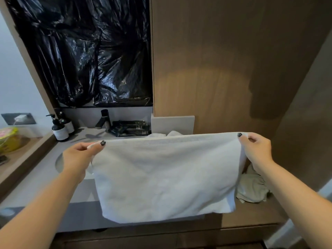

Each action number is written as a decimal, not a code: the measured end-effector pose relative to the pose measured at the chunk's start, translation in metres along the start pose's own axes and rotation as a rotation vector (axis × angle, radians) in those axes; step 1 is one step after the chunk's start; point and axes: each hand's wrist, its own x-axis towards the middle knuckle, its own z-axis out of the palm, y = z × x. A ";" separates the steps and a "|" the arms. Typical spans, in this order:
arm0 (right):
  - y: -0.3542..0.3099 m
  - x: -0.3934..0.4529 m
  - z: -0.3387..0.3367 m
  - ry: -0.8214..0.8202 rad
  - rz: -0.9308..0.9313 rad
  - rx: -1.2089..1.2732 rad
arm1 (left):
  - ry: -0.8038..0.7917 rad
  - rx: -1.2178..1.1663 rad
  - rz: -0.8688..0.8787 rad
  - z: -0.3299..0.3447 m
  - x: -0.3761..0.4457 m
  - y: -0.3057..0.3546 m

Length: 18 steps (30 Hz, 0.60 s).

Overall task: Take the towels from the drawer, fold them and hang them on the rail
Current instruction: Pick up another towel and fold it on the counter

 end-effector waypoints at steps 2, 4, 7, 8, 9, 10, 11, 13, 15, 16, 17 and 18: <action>-0.001 0.007 0.014 -0.008 -0.001 -0.007 | 0.064 0.047 0.000 0.002 0.011 -0.004; -0.001 0.014 0.030 0.005 0.022 -0.022 | 0.101 0.105 0.030 0.006 0.023 -0.005; 0.003 0.029 0.054 0.055 0.038 -0.053 | 0.108 0.155 0.089 0.017 0.051 -0.004; 0.003 0.035 0.062 0.067 0.040 -0.067 | 0.107 0.176 0.097 0.022 0.062 -0.003; 0.003 0.041 0.070 0.075 0.040 -0.083 | 0.105 0.196 0.105 0.028 0.073 -0.003; 0.004 0.048 0.078 0.079 0.035 -0.102 | 0.105 0.215 0.114 0.034 0.085 -0.003; 0.005 0.055 0.086 0.081 0.024 -0.126 | 0.106 0.243 0.130 0.041 0.099 -0.006; 0.010 0.071 0.104 0.086 -0.002 -0.187 | 0.099 0.327 0.166 0.056 0.128 -0.013; 0.020 0.088 0.122 0.071 -0.061 -0.288 | 0.074 0.419 0.188 0.074 0.158 -0.025; 0.027 0.097 0.130 0.047 -0.100 -0.377 | 0.059 0.467 0.190 0.083 0.172 -0.033; 0.035 0.107 0.138 0.013 -0.125 -0.489 | 0.043 0.511 0.182 0.093 0.184 -0.042; 0.043 0.116 0.144 -0.022 -0.134 -0.596 | 0.036 0.551 0.167 0.102 0.195 -0.051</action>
